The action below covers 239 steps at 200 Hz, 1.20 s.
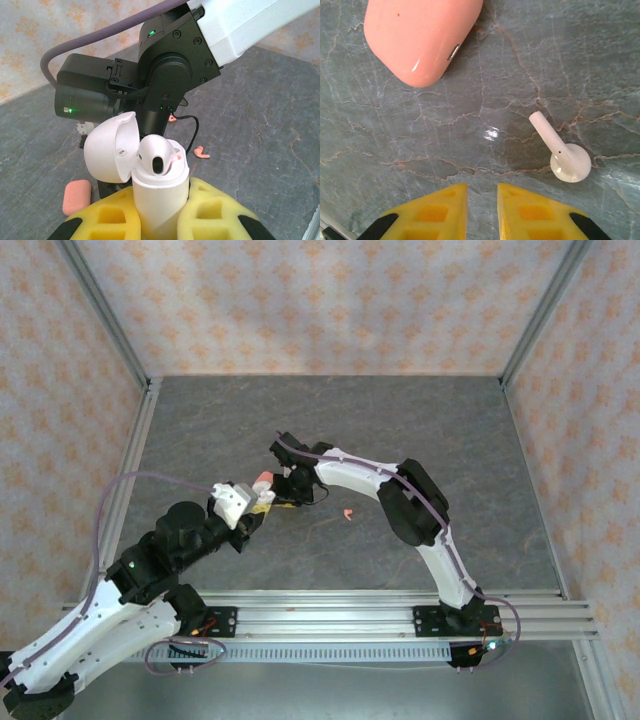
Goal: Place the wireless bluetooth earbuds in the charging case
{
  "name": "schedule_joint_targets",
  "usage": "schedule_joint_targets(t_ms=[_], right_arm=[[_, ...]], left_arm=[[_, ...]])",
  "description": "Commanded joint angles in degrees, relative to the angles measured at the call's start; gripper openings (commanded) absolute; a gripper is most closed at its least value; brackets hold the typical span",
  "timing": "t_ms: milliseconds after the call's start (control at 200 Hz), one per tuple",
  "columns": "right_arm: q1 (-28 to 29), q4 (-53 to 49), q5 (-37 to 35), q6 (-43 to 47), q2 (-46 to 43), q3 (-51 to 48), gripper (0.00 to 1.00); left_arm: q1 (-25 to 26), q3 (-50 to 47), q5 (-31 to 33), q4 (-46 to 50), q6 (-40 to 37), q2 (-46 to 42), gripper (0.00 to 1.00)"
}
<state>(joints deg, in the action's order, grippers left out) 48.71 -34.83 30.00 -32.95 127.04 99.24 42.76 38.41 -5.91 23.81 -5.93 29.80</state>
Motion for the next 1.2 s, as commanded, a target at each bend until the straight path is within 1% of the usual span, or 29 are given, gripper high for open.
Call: schedule_joint_targets(t_ms=[0,280,495,781,946,1061,1191], right_arm=[[0.0,0.6,-0.3,0.2,1.2,0.3,0.23],[-1.2,-0.3,-2.6,0.9,-0.1,-2.5,0.23],[-4.3,0.1,-4.2,0.9,-2.4,-6.1,0.22],[-7.6,0.3,-6.7,1.0,-5.3,-8.4,0.22],[-8.2,0.1,-7.0,0.9,-6.3,-8.4,0.23],[-8.1,0.5,-5.6,0.4,-7.7,-8.4,0.23],[-7.3,-0.6,-5.5,2.8,-8.8,-7.2,0.26]], left_arm=[[0.1,0.2,0.0,-1.8,-0.5,0.7,0.00],[0.2,0.3,-0.3,-2.1,-0.3,1.7,0.00],[0.1,0.4,-0.2,-2.2,-0.3,2.0,0.00],[0.2,0.8,-0.6,-2.5,-0.1,2.5,0.00],[0.2,0.9,-0.6,-1.9,-0.1,2.3,0.00],[0.2,1.0,-0.4,-1.6,0.0,1.9,0.00],[0.2,0.9,-0.3,-1.5,0.1,1.7,0.00]])
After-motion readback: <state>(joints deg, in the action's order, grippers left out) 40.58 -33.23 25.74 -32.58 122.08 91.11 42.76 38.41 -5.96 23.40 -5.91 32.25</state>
